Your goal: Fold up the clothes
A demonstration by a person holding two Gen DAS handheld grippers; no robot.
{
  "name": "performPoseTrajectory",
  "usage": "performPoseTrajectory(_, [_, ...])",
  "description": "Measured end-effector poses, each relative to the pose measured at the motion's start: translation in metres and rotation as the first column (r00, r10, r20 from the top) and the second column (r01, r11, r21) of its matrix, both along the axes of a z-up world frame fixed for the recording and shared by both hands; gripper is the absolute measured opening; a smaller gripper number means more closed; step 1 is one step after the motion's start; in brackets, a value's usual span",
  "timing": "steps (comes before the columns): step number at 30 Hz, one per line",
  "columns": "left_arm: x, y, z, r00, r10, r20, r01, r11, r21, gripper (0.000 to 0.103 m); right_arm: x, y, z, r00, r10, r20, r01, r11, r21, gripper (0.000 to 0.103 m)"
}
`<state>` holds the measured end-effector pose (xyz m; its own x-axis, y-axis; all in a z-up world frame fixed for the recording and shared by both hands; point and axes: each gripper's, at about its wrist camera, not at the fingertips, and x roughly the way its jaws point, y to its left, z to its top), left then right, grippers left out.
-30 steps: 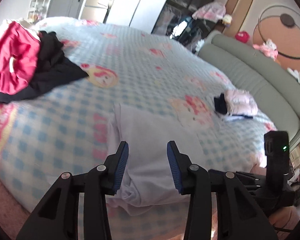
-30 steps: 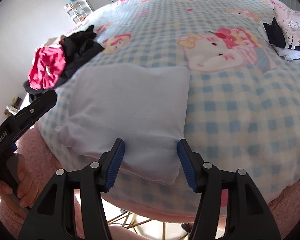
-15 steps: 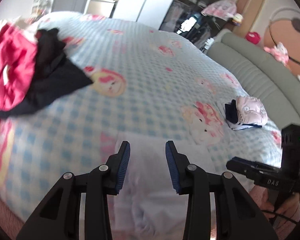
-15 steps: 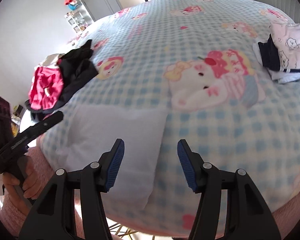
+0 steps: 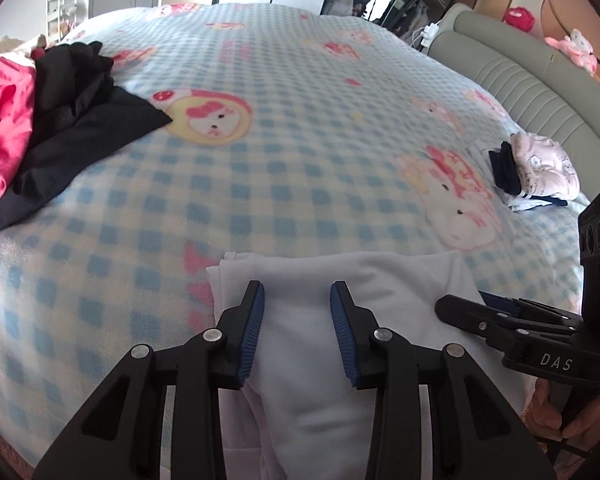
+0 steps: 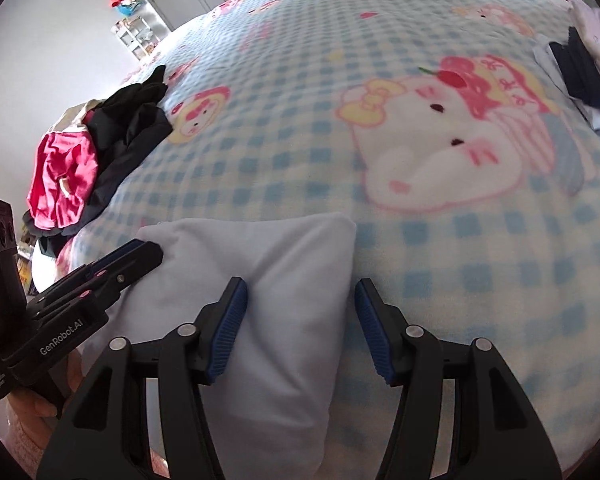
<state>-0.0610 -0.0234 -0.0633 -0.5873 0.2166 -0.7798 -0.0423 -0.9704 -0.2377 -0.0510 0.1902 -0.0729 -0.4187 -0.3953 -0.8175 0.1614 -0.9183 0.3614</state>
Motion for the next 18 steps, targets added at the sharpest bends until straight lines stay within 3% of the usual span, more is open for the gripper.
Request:
performPoseTrajectory(6, [0.001, -0.015, -0.004, 1.0, 0.009, 0.006, -0.009, 0.998, 0.062, 0.026, 0.008, 0.02, 0.014, 0.995, -0.079, -0.054, 0.08, 0.997, 0.018, 0.057])
performPoseTrajectory(9, [0.004, -0.014, -0.005, 1.0, 0.004, 0.003, -0.004, 0.997, 0.082, 0.029, 0.006, 0.013, 0.034, 0.992, -0.029, -0.126, 0.041, 0.995, 0.092, 0.057])
performPoseTrajectory(12, [0.007, -0.017, 0.0, 1.0, 0.002, -0.021, 0.001, 0.993, 0.115, 0.036, 0.0, 0.0, 0.045, 0.988, 0.062, -0.141, -0.048, 0.994, 0.098, 0.057])
performPoseTrajectory(18, [0.011, -0.03, 0.005, 0.998, 0.032, -0.048, -0.023, 0.984, 0.177, 0.036, -0.012, -0.033, 0.023, 0.991, 0.099, -0.094, -0.082, 0.983, 0.163, 0.057])
